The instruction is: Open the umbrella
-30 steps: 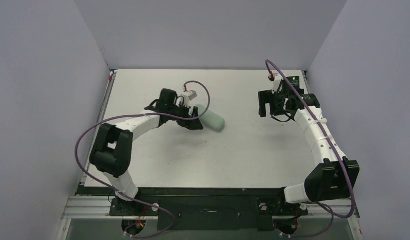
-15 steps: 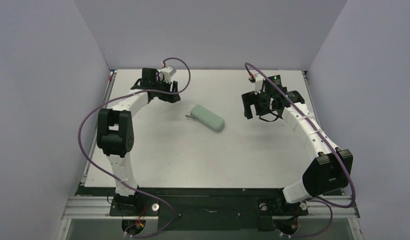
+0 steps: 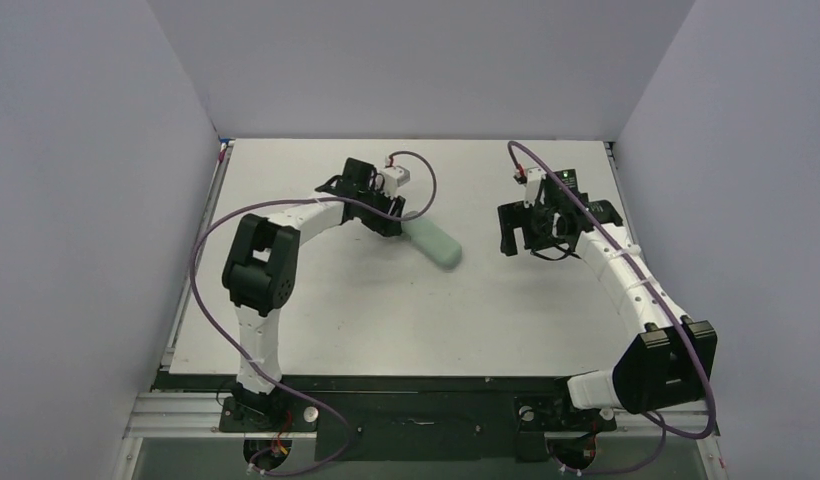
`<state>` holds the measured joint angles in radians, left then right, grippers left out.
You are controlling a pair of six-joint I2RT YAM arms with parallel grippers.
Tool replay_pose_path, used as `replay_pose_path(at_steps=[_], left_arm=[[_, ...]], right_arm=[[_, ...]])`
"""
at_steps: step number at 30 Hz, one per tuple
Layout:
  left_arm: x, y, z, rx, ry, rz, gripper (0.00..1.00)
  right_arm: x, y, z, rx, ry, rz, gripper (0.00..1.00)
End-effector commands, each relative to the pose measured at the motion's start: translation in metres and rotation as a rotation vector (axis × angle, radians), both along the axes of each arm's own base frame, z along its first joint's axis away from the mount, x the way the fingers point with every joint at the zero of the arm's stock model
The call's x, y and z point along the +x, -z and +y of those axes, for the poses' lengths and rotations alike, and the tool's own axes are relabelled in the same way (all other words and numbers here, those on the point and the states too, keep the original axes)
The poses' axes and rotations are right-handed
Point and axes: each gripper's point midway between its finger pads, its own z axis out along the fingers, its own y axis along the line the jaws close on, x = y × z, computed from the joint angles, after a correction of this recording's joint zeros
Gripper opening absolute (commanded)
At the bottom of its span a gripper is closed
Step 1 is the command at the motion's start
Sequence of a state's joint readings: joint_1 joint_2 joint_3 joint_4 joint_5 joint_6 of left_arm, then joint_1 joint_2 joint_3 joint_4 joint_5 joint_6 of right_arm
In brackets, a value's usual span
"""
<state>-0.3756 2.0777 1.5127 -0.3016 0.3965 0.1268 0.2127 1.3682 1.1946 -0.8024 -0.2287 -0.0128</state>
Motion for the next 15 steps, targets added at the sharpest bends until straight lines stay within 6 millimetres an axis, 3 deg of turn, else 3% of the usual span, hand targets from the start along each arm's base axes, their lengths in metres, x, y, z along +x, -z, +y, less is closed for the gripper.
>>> replay_pose_path(at_steps=[1,5,9,13,14,15], left_arm=[[-0.043,-0.008,-0.026,-0.009,0.117,0.012,0.48],[-0.093,0.005,-0.049,-0.024,0.209,0.071,0.47],[-0.143,0.01,-0.073,-0.066,0.287,0.141,0.43],[-0.186,-0.007,-0.093,-0.134,0.399,0.158,0.39],[-0.189,-0.026,-0.096,-0.195,0.421,0.132,0.4],[-0.193,-0.029,-0.092,-0.231,0.387,0.166,0.42]], right_arm=[[0.004,-0.008,-0.022,0.042,0.104,-0.017,0.85],[0.009,-0.005,-0.034,0.05,0.154,-0.005,0.85],[0.015,-0.003,-0.031,0.059,0.148,-0.003,0.85],[0.021,0.001,-0.023,0.049,0.13,0.003,0.84],[0.023,0.002,-0.021,0.045,0.126,0.006,0.84],[0.024,0.003,-0.018,0.043,0.116,0.008,0.84]])
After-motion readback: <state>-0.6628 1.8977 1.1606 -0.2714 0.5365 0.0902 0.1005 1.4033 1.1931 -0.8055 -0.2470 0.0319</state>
